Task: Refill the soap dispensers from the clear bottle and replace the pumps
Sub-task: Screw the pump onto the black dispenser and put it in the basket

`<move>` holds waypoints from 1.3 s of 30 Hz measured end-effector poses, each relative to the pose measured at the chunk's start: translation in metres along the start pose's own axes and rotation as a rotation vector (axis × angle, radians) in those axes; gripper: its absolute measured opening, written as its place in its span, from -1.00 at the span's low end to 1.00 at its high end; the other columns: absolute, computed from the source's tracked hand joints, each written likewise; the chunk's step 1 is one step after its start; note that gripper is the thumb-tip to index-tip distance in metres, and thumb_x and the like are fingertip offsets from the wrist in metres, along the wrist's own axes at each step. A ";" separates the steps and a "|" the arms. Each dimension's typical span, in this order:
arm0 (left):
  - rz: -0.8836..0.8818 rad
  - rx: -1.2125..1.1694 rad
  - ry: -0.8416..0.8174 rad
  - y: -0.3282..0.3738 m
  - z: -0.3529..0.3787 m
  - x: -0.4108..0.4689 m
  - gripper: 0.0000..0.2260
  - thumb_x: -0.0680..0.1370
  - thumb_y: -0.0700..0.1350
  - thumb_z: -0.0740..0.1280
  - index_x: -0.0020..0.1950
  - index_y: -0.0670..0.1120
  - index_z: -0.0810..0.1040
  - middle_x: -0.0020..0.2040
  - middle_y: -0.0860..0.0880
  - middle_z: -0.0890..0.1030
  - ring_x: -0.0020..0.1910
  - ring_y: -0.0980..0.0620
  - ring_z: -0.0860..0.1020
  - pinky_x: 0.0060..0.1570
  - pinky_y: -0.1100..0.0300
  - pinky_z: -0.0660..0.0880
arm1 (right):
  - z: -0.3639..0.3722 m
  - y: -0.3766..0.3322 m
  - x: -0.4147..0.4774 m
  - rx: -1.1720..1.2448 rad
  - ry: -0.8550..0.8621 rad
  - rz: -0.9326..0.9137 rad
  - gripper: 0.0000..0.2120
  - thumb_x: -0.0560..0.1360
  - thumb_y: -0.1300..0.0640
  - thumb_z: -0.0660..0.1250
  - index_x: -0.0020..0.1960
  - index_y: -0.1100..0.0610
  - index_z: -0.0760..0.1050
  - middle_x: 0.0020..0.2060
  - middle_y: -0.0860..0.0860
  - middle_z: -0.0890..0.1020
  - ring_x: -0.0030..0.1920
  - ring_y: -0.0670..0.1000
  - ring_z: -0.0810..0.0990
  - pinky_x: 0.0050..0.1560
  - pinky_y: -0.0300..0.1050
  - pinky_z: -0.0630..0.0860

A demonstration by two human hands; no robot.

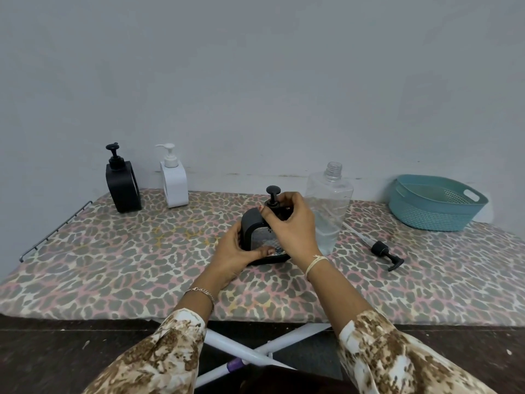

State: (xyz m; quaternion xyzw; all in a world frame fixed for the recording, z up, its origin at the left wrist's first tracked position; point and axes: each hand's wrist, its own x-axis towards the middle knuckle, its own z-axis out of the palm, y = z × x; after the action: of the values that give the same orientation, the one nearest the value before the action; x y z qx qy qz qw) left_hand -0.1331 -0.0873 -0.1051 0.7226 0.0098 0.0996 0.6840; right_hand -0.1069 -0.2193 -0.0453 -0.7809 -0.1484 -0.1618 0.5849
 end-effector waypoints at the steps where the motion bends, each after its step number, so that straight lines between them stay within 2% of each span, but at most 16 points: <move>1: -0.002 0.003 0.003 0.000 0.000 0.000 -0.39 0.24 -0.19 0.62 0.23 0.01 0.47 0.10 0.00 0.64 0.09 0.12 0.62 0.06 0.23 0.56 | -0.001 0.000 -0.001 -0.005 -0.045 -0.006 -0.74 0.49 -0.02 0.39 0.13 0.05 0.48 -0.01 -0.07 0.62 0.01 -0.13 0.59 0.07 -0.17 0.54; 4: -0.010 0.004 0.005 0.000 0.000 0.001 -0.37 0.25 -0.21 0.62 0.25 -0.01 0.47 0.11 0.00 0.64 0.11 0.11 0.61 0.07 0.23 0.56 | -0.006 0.004 -0.002 -0.059 -0.163 -0.033 -0.70 0.61 0.03 0.22 0.30 0.08 0.47 0.13 -0.02 0.60 0.16 -0.05 0.55 0.21 -0.02 0.50; 6: -0.014 0.004 0.007 0.000 0.000 0.001 -0.35 0.25 -0.24 0.61 0.29 -0.06 0.46 0.12 -0.01 0.63 0.12 0.10 0.60 0.09 0.22 0.55 | -0.008 0.004 0.000 -0.059 -0.166 -0.037 -0.73 0.60 0.08 0.25 0.26 0.10 0.52 0.09 -0.01 0.63 0.13 -0.05 0.58 0.19 0.00 0.52; 9: -0.014 0.005 0.011 0.000 0.000 0.001 -0.33 0.26 -0.24 0.61 0.31 -0.07 0.45 0.12 0.00 0.63 0.11 0.12 0.61 0.05 0.27 0.56 | -0.012 -0.001 0.006 -0.060 -0.112 0.006 -0.77 0.51 0.08 0.40 0.15 0.10 0.60 -0.03 -0.06 0.67 0.00 -0.13 0.61 0.12 -0.07 0.56; 12: -0.007 0.023 0.026 0.000 0.001 0.001 -0.33 0.25 -0.22 0.62 0.30 -0.07 0.46 0.12 0.00 0.63 0.10 0.12 0.61 0.03 0.28 0.56 | -0.011 -0.004 0.007 -0.198 -0.019 0.005 -0.76 0.42 0.00 0.48 0.06 0.03 0.65 -0.10 -0.11 0.70 -0.09 -0.19 0.60 0.04 -0.15 0.57; 15: -0.001 0.041 0.034 -0.001 0.001 0.001 -0.34 0.26 -0.22 0.62 0.31 -0.08 0.46 0.12 -0.01 0.64 0.09 0.12 0.61 0.05 0.26 0.55 | -0.007 -0.007 0.004 -0.335 0.091 -0.023 -0.69 0.35 -0.17 0.47 0.02 -0.05 0.65 -0.12 -0.15 0.70 0.02 -0.08 0.62 0.16 0.00 0.50; 17: 0.001 0.040 0.035 0.000 0.001 0.000 -0.33 0.26 -0.22 0.62 0.31 -0.09 0.46 0.12 -0.01 0.64 0.08 0.13 0.61 0.04 0.27 0.55 | -0.008 -0.010 0.003 -0.423 0.101 -0.023 -0.68 0.37 -0.20 0.44 0.04 -0.07 0.64 -0.08 -0.15 0.69 0.08 -0.04 0.59 0.22 -0.05 0.36; 19: 0.002 0.029 0.031 0.000 0.002 0.000 -0.33 0.26 -0.23 0.62 0.31 -0.09 0.45 0.12 -0.01 0.64 0.09 0.14 0.61 0.03 0.29 0.55 | -0.011 -0.006 0.006 -0.415 0.031 -0.022 -0.68 0.41 -0.19 0.40 0.09 -0.08 0.61 -0.03 -0.15 0.68 0.14 -0.02 0.56 0.25 0.00 0.33; 23: -0.014 0.005 0.017 0.000 0.000 0.000 -0.32 0.24 -0.24 0.62 0.30 -0.06 0.45 0.12 0.00 0.63 0.11 0.12 0.60 0.05 0.27 0.55 | -0.015 0.002 0.010 -0.259 -0.235 0.001 -0.54 0.38 -0.27 0.23 0.20 -0.13 0.52 0.07 -0.15 0.65 0.23 -0.01 0.54 0.30 0.19 0.35; 25: -0.014 0.000 0.016 0.000 0.000 0.001 -0.34 0.25 -0.25 0.61 0.28 -0.05 0.45 0.12 0.01 0.63 0.11 0.13 0.60 0.05 0.28 0.55 | -0.017 0.000 0.012 -0.273 -0.253 -0.001 -0.61 0.40 -0.25 0.24 0.18 -0.17 0.52 0.06 -0.17 0.66 0.20 -0.05 0.55 0.32 0.14 0.28; 26: -0.011 0.003 0.020 0.000 0.000 0.001 -0.35 0.25 -0.26 0.61 0.28 -0.05 0.46 0.12 0.00 0.63 0.11 0.12 0.60 0.06 0.26 0.56 | -0.019 -0.004 0.013 -0.303 -0.234 0.003 -0.66 0.43 -0.21 0.28 0.16 -0.16 0.55 0.05 -0.17 0.67 0.18 -0.07 0.55 0.29 0.04 0.20; 28: -0.003 0.016 0.041 -0.001 0.001 0.001 -0.34 0.24 -0.25 0.62 0.27 -0.07 0.47 0.12 -0.02 0.64 0.11 0.09 0.61 0.09 0.20 0.56 | -0.021 -0.007 0.014 -0.400 -0.169 0.003 -0.73 0.48 -0.12 0.36 0.16 -0.11 0.58 0.05 -0.14 0.67 0.16 -0.09 0.54 0.05 -0.11 0.08; 29: 0.003 0.027 0.055 -0.002 0.001 0.001 -0.34 0.23 -0.24 0.63 0.27 -0.08 0.48 0.11 -0.02 0.64 0.10 0.08 0.62 0.11 0.17 0.56 | -0.021 -0.011 0.012 -0.430 -0.136 -0.004 -0.72 0.48 -0.10 0.38 0.16 -0.09 0.59 0.03 -0.14 0.68 0.15 -0.09 0.56 0.03 -0.11 0.10; 31: 0.018 0.056 0.079 -0.003 0.002 0.001 -0.36 0.23 -0.22 0.64 0.25 -0.09 0.49 0.09 -0.02 0.65 0.08 0.09 0.63 0.11 0.15 0.57 | -0.019 -0.015 0.008 -0.408 -0.069 -0.010 -0.70 0.42 -0.10 0.45 0.13 -0.05 0.62 -0.02 -0.12 0.70 0.09 -0.09 0.61 0.16 -0.09 0.32; 33: 0.030 0.076 0.092 -0.002 0.003 0.000 -0.35 0.22 -0.20 0.65 0.25 -0.10 0.49 0.08 -0.02 0.66 0.06 0.09 0.63 0.09 0.15 0.57 | -0.015 -0.019 0.004 -0.372 -0.004 0.010 -0.69 0.39 -0.07 0.49 0.09 -0.02 0.64 -0.06 -0.11 0.71 0.02 -0.10 0.65 0.09 -0.14 0.51; 39: 0.050 0.105 0.099 0.000 0.004 -0.001 -0.37 0.23 -0.18 0.64 0.25 -0.11 0.50 0.07 -0.01 0.66 0.04 0.11 0.63 0.03 0.24 0.57 | -0.004 -0.019 -0.002 -0.509 0.110 -0.001 -0.71 0.40 -0.13 0.43 0.08 -0.06 0.62 -0.10 -0.12 0.70 0.01 -0.03 0.63 -0.06 -0.07 0.58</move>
State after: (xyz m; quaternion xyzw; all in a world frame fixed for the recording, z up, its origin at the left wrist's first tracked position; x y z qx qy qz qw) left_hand -0.1334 -0.0919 -0.1054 0.7517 0.0308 0.1518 0.6411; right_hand -0.1166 -0.2183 -0.0284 -0.8928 -0.0711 -0.2364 0.3768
